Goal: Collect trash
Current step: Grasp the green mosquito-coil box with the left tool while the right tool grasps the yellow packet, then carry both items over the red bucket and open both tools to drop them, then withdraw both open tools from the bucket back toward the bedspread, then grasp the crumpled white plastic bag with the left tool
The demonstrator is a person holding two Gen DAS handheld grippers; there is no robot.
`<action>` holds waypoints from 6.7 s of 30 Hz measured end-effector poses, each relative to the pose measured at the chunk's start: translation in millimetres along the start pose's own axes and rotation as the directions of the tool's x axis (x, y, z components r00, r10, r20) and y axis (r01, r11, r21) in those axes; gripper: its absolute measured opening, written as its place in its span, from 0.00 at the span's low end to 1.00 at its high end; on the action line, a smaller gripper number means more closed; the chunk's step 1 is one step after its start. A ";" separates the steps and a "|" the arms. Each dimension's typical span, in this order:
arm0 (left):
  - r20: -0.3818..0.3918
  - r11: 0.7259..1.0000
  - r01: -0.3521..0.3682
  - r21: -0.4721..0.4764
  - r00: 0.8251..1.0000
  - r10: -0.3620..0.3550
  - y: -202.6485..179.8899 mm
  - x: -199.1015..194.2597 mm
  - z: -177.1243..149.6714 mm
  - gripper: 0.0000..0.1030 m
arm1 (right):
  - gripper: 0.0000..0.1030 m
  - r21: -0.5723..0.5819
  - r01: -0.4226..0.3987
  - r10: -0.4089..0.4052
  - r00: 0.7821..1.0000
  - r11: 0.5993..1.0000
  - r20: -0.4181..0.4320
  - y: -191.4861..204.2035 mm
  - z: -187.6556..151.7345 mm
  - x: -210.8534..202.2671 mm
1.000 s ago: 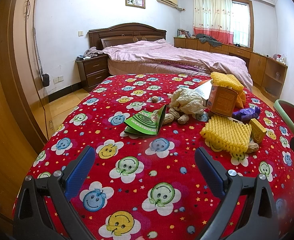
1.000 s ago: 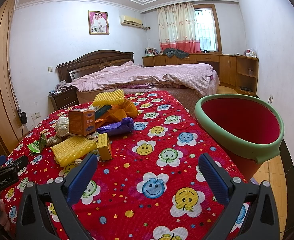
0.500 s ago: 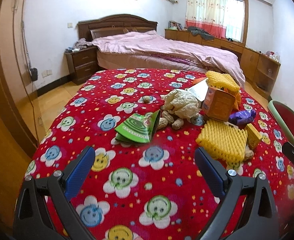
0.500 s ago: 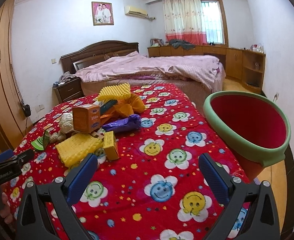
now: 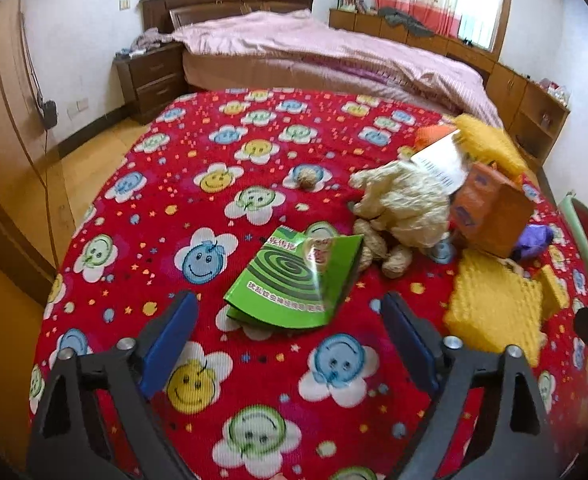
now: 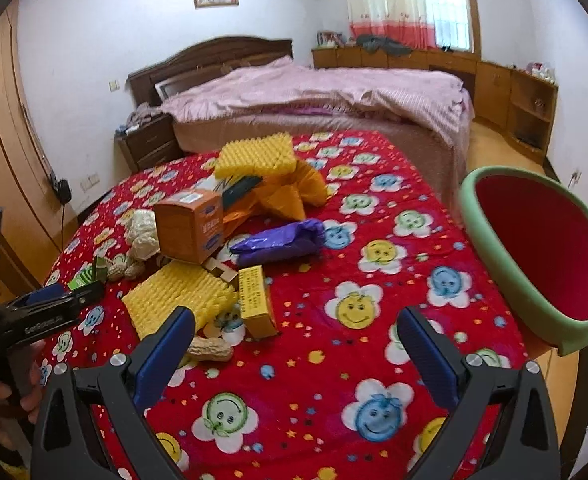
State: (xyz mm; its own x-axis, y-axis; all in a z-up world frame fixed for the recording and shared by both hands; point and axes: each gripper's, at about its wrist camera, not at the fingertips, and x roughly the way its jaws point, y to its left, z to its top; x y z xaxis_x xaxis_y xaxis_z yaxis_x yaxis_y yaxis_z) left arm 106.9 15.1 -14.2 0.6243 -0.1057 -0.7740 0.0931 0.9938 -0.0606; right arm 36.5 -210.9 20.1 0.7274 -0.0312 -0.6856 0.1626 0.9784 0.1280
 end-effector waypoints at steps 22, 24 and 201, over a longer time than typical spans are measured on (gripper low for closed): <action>0.018 0.997 0.078 0.008 0.997 -0.078 14.5 2.2 10.2 0.50 | 0.18 0.070 -0.031 0.040 0.992 0.997 -0.122 5.6 6.8 37.0; 0.030 0.995 0.095 0.017 0.995 -0.095 12.2 -5.2 11.2 0.50 | 0.17 0.085 -0.028 0.037 0.993 0.996 -0.110 3.7 7.6 32.9; -0.052 0.978 0.207 0.003 0.977 -0.206 -62.0 42.4 61.8 0.39 | 0.67 0.272 0.077 -0.062 0.996 0.959 -0.062 -94.3 33.3 -10.1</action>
State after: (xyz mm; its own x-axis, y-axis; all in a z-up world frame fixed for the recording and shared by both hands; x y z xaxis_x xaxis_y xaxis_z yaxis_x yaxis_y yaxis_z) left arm 175.6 -53.1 -4.3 0.5503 -0.3064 -0.7767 0.2227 0.9504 -0.2171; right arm 36.0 -309.6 38.7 0.6729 -0.0793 -0.7355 0.3937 0.8802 0.2652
